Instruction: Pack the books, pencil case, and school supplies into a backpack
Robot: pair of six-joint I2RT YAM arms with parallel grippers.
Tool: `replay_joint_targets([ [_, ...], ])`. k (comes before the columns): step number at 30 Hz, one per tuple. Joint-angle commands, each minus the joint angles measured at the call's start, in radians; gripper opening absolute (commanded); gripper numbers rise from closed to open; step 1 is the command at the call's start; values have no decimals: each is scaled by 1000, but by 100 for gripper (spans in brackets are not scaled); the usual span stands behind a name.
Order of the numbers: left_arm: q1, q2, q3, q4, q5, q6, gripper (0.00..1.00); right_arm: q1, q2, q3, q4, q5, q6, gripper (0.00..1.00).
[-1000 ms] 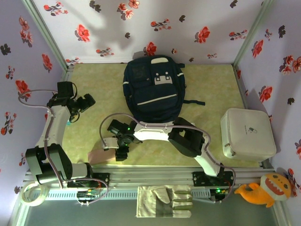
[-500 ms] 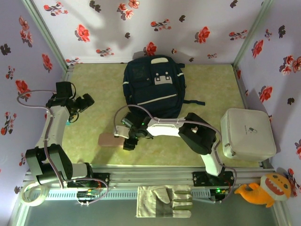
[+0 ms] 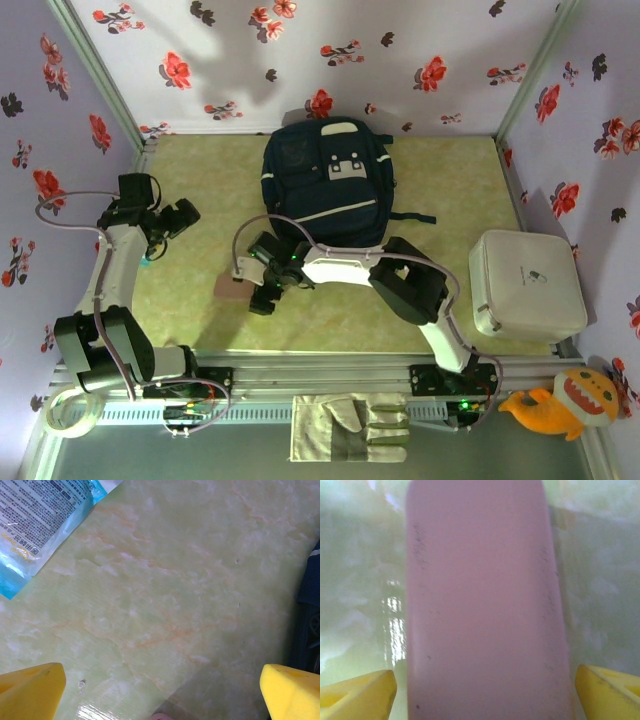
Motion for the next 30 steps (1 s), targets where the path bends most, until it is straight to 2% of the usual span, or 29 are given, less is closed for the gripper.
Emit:
replay_joint_targets([
  [1,8,-17,-4,11,13,16,100,5,39,40,-29,-55,13,90],
  [5,8,-20,-6,15,15,16,100,4,50,47,-28,-59,8,85],
  [10,8,-22,-10,17,16,13,100,4,33,38,-36,-47,5,67],
  [14,8,-28,-10,18,23,10,100,1,-27,4,7,-7,25,65],
  [23,3,-21,58,-6,87,7,100,-64,-296,-126,99,119,135,65],
  [30,-115,62,176,-8,99,90,100,-162,-531,-329,209,337,228,65],
])
